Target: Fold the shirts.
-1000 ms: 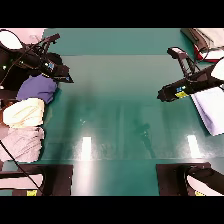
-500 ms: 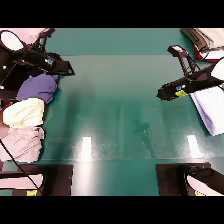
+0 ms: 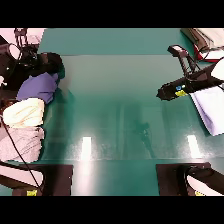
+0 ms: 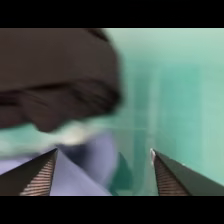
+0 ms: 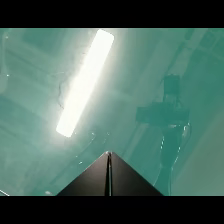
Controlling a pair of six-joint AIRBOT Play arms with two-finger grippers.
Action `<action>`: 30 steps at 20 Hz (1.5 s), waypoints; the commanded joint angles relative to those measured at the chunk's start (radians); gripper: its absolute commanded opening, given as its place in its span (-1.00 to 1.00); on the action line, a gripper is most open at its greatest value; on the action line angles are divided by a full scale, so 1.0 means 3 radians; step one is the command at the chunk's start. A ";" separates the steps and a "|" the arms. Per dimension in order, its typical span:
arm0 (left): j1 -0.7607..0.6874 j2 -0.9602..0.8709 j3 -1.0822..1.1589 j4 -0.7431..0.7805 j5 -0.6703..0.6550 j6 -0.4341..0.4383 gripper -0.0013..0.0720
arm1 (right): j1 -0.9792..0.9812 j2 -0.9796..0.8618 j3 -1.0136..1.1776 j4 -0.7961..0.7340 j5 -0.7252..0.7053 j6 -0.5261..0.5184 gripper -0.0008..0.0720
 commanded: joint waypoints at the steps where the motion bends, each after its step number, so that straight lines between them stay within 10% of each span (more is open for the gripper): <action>1: 0.0127 -0.0379 0.0150 0.0053 0.0341 0.0164 0.98 | 0.0004 0.0001 0.0001 0.0001 0.0001 0.0003 -0.93; 12: 0.0126 -0.0914 0.0566 0.0008 0.0291 0.0416 0.98 | 0.0020 -0.0187 0.0001 0.0034 0.0126 0.0151 -0.93; 13: 0.0126 -0.0917 0.0567 0.0008 0.0289 0.0416 0.72 | 0.0046 -0.0228 0.0001 0.0029 0.0177 0.0151 -0.93; 15: 0.0125 -0.0916 0.0567 0.0008 0.0299 0.0500 -0.62 | 0.0107 -0.0301 0.0001 0.0028 0.0201 0.0151 -0.93; 16: 0.0126 -0.0913 0.0567 0.0005 0.0305 0.0490 -0.89 | 0.0156 -0.0329 0.0003 0.0023 0.0183 0.0150 -0.93; 26: 0.0114 -0.0468 0.1464 -0.0490 -0.0448 0.0492 -0.91 | 0.0210 -0.0042 0.0005 -0.0009 -0.0373 0.0150 -0.93; 30: -0.0019 0.0230 0.1464 -0.1181 -0.0610 0.0914 -0.91 | 0.0210 0.0223 0.0006 -0.0008 -0.1031 0.0150 -0.93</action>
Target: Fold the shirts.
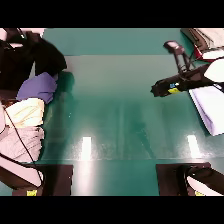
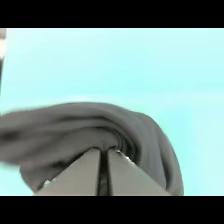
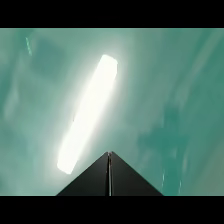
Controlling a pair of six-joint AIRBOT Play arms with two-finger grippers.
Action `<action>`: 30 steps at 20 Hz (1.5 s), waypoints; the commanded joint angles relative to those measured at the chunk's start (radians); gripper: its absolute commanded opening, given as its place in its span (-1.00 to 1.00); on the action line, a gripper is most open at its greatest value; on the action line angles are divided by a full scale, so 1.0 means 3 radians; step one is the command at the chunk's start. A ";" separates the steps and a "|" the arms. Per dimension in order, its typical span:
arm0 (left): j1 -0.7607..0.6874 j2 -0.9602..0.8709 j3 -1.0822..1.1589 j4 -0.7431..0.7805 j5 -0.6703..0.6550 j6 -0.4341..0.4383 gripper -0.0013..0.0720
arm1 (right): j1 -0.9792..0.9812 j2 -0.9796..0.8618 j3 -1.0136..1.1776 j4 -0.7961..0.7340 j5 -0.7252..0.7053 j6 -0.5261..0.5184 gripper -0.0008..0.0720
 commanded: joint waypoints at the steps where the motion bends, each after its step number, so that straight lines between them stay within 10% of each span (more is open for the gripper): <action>1: -0.0123 0.0608 0.0056 -0.0876 -0.0201 0.0455 -0.91 | 0.0003 0.0231 0.0005 -0.0005 -0.0621 0.0001 -0.93; 4: -0.0359 0.1132 0.0055 -0.1624 -0.0470 0.0903 -0.91 | 0.0003 0.0443 0.0006 -0.0006 -0.0954 0.0000 -0.93; 11: -0.1142 0.1513 -0.0164 -0.1732 -0.1704 0.0895 -0.90 | 0.0004 0.0816 0.0006 0.0001 -0.1101 0.0001 -0.93; 17: -0.1286 0.1389 -0.1649 -0.1639 -0.1567 0.0896 -0.90 | 0.0004 0.1132 0.0005 0.0000 -0.1099 0.0001 -0.93; 18: -0.1284 0.1338 -0.1864 -0.1570 -0.1447 0.0894 -0.62 | 0.0004 0.1174 0.0005 0.0000 -0.1099 0.0001 -0.93; 19: -0.1273 0.1298 -0.2022 -0.1425 -0.1312 0.0852 0.36 | 0.0004 0.1213 0.0005 0.0001 -0.1099 0.0001 -0.93; 20: -0.1227 0.1272 -0.2068 -0.1277 -0.1277 0.0693 0.74 | 0.0004 0.1244 0.0005 0.0003 -0.1097 0.0001 -0.93; 26: -0.0594 0.1404 -0.2139 -0.1188 -0.2182 0.0261 0.67 | 0.0004 0.1265 0.0005 0.0001 -0.1064 0.0001 -0.93; 30: -0.0558 0.1911 -0.3314 -0.1183 -0.1831 0.0261 0.67 | 0.0004 0.1141 0.0005 0.0020 -0.1041 0.0001 -0.93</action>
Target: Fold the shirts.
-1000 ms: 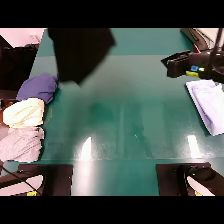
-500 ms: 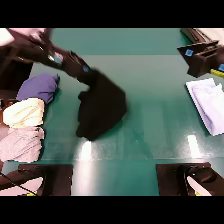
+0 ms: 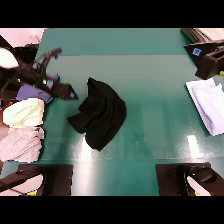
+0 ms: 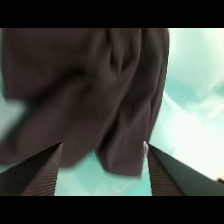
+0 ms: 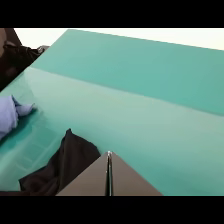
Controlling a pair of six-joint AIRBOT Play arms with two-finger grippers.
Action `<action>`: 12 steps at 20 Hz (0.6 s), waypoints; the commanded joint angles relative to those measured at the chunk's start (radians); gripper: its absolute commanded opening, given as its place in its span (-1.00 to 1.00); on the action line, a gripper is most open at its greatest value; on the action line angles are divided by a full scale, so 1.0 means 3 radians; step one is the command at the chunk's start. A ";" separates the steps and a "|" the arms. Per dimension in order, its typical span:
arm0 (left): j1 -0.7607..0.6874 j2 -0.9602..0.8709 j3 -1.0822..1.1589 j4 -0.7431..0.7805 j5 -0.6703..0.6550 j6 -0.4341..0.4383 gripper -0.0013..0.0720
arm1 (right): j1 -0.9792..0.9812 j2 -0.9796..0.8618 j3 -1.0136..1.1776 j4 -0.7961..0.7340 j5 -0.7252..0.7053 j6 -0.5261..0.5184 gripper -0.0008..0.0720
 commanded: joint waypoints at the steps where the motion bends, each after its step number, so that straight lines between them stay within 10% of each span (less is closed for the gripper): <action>1: 0.0078 0.0383 -0.0940 0.0061 0.0253 -0.0058 0.67 | 0.0004 -0.0111 0.0001 0.0031 0.0043 0.0001 -0.93; 12: 0.0689 0.0378 -0.1728 0.0070 0.1204 -0.0149 0.68 | 0.0006 -0.0343 0.0001 0.0029 0.0315 0.0001 -0.93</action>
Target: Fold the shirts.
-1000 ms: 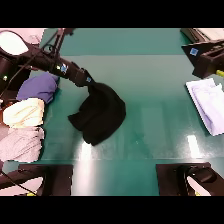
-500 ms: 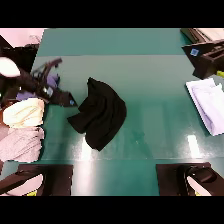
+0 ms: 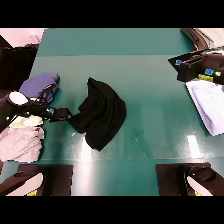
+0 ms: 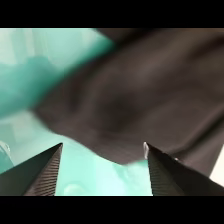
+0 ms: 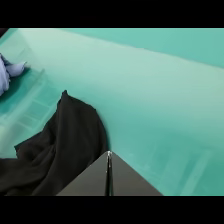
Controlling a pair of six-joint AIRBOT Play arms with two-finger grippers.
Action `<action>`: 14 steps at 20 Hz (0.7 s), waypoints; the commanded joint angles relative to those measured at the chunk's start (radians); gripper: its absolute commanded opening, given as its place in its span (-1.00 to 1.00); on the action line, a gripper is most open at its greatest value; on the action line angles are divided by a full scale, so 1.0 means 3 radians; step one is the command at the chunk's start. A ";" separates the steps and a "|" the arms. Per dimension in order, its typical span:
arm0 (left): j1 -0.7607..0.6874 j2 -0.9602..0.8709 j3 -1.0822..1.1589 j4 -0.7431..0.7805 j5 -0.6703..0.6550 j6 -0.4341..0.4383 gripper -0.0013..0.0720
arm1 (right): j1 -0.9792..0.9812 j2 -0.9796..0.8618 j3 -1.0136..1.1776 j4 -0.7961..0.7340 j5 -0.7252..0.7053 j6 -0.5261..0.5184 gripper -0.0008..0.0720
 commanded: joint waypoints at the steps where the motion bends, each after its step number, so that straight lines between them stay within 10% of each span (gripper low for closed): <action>1: 0.0336 -0.0080 -0.0071 -0.0130 0.0122 0.0011 0.68 | 0.0001 -0.0017 0.0003 0.0000 0.0033 0.0001 -0.93; 14: 0.0336 -0.0593 -0.0071 -0.0762 -0.0069 0.0346 0.67 | 0.0001 -0.0018 0.0003 0.0000 -0.0020 0.0001 -0.93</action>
